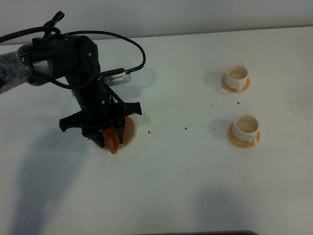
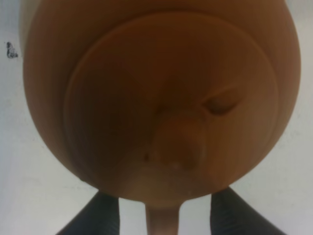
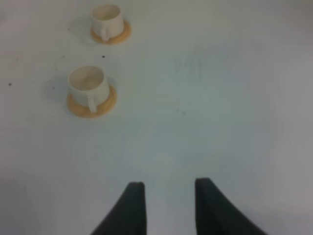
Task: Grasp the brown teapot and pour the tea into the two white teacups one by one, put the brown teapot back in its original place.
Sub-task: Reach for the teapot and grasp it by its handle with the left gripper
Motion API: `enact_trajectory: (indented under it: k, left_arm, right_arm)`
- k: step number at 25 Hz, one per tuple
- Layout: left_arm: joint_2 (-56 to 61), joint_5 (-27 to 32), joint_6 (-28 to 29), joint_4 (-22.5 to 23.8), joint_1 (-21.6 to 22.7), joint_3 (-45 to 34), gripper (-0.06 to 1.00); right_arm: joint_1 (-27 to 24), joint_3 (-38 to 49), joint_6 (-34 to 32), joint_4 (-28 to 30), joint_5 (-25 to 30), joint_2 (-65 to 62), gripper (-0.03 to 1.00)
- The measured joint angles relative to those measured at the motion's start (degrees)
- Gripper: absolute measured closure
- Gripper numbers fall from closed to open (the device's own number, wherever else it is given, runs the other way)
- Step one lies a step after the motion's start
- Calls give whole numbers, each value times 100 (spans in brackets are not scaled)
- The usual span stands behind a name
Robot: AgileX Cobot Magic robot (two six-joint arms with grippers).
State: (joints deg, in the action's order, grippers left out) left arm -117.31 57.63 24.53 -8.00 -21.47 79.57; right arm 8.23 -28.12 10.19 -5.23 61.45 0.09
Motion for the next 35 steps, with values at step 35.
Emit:
enact_trajectory:
  k: [35]
  left_arm:
    - [214,399,-960,390,0,0,83]
  right_arm:
    - [0,0,0,0,0,0,73]
